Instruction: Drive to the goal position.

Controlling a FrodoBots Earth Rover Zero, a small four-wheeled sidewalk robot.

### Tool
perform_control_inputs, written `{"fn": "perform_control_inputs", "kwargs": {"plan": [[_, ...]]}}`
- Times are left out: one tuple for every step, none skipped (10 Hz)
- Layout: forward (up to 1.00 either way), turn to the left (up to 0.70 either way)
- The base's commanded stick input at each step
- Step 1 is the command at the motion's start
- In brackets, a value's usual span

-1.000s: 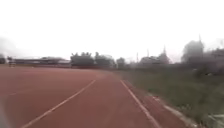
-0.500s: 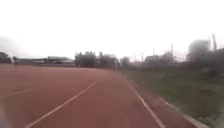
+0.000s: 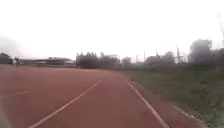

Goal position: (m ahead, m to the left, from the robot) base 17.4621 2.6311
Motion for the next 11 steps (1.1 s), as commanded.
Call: {"fn": "perform_control_inputs", "kwargs": {"plan": [[0.70,0.04],[0.70,0.01],[0.70,0.01],[0.70,0.03],[0.70,0.11],[0.70,0.12],[0.70,0.03],[0.70,0.01],[0.70,0.00],[0.70,0.00],[0.70,0.00]]}}
